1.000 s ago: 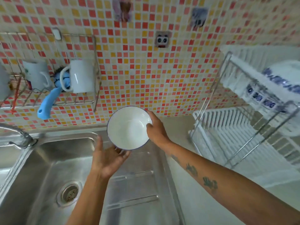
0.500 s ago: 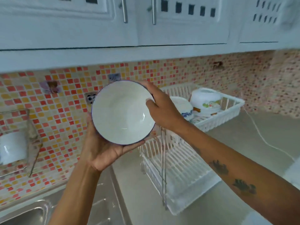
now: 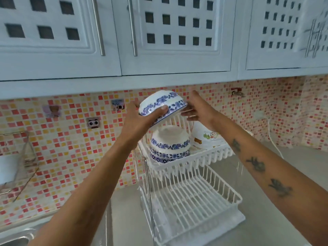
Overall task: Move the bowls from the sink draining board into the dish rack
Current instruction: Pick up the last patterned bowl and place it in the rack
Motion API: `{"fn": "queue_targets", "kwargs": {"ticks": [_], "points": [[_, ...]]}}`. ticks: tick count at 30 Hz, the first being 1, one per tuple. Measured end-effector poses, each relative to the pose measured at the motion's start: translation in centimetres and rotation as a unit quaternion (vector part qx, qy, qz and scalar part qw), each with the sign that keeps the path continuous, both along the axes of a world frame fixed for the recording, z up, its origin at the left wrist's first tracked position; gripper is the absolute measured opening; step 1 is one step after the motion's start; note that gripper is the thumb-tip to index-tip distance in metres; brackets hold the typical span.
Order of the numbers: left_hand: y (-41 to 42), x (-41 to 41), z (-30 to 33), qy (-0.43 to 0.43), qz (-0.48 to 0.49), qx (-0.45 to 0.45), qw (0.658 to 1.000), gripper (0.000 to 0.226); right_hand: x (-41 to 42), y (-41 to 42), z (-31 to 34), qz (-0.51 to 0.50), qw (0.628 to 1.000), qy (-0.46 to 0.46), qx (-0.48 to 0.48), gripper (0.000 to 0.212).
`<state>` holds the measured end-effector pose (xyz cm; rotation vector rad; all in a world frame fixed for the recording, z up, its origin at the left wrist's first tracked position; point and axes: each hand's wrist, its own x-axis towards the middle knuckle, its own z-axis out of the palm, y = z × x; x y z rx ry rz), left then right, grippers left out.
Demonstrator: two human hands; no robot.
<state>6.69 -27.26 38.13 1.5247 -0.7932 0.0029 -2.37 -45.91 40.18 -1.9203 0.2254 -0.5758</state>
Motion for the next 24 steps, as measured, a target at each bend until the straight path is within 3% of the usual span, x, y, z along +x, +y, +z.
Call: {"fn": "queue_targets", "kwargs": {"ticks": [2, 5, 10, 15, 20, 24], "points": [[-1.4, -0.1, -0.6, -0.059, 0.039, 0.012, 0.997, 0.083, 1.1, -0.9, -0.6, 0.004, 0.999, 0.019, 0.032, 0.076], [-3.3, 0.1, -1.5, -0.111, 0.085, 0.051, 0.989, 0.090, 2.2, -1.7, -1.0, 0.022, 0.996, 0.034, 0.083, 0.078], [-5.7, -0.3, -3.0, -0.181, 0.147, 0.083, 0.969, 0.090, 2.9, -1.9, -1.6, 0.027, 0.995, 0.048, 0.088, 0.041], [-7.1, -0.3, -4.4, -0.185, 0.187, 0.097, 0.960, 0.100, 4.1, -2.4, -2.8, 0.019, 0.988, 0.028, 0.148, 0.067], [-7.6, -0.6, -5.8, -0.202, 0.198, 0.114, 0.953, 0.099, 4.5, -2.6, -4.5, 0.017, 0.982, -0.004, 0.190, 0.048], [-8.0, -0.5, -6.5, -0.211, 0.199, 0.129, 0.948, 0.101, 4.7, -2.8, -5.6, 0.012, 0.977, -0.008, 0.213, 0.052]]}}
